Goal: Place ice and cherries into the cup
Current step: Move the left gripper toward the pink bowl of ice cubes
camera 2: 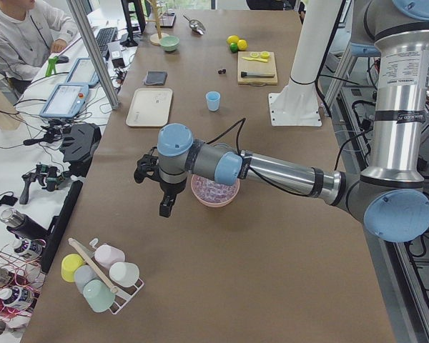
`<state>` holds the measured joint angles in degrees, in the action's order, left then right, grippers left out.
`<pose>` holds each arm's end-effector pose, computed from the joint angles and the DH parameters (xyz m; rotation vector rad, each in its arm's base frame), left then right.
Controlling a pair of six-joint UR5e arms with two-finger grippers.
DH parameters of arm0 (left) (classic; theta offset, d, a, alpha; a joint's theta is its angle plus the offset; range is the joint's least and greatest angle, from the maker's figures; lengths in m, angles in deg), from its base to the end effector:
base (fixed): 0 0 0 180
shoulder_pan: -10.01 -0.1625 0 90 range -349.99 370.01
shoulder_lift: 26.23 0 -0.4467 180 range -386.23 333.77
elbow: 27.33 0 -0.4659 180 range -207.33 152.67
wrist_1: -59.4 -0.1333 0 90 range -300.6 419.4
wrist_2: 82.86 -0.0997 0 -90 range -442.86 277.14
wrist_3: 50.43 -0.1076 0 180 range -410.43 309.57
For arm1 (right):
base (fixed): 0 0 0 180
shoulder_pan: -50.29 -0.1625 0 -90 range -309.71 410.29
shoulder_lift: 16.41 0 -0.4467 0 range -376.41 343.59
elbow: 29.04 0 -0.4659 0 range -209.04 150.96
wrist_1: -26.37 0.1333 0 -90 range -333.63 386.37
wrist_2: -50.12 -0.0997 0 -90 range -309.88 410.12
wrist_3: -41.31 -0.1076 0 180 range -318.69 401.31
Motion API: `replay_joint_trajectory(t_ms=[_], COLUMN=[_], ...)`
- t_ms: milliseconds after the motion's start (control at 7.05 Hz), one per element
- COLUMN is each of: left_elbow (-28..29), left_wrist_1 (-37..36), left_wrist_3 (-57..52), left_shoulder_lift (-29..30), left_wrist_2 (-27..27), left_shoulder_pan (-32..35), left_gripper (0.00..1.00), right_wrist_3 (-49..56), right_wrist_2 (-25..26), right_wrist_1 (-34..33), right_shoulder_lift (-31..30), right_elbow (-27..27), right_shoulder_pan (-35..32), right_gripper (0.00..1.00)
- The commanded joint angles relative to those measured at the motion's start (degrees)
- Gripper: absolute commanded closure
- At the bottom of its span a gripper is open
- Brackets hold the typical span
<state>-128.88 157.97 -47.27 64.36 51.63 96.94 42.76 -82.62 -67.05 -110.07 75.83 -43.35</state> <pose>-0.0267 -0.5828 0.5477 0.3008 0.7853 0.1388 0.0943 -0.5331 0.5825 0.1625 -0.7382 -0.0143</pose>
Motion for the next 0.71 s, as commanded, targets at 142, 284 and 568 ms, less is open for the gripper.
replay_joint_trajectory(t_ms=[142, 284, 568], left_elbow=[0.04, -0.06, -2.16], left_wrist_1=[8.11, 11.79, 18.22], left_wrist_3=[0.17, 2.35, 12.99], left_shoulder_lift=[0.64, 0.9, 3.08], left_wrist_2=[0.16, 0.24, 0.07], left_shoulder_pan=[-0.09, -0.78, -12.48], left_gripper=[0.01, 0.01, 0.01], right_wrist_3=[-1.01, -3.89, -7.51], right_wrist_2=[-0.59, -0.85, -0.77], right_wrist_1=[4.48, 4.65, 4.83], right_shoulder_lift=[-0.03, 0.15, 0.41], right_elbow=[-0.19, -0.1, 0.25], right_shoulder_pan=[0.03, 0.21, 1.87], right_gripper=[0.0, 0.0, 0.0])
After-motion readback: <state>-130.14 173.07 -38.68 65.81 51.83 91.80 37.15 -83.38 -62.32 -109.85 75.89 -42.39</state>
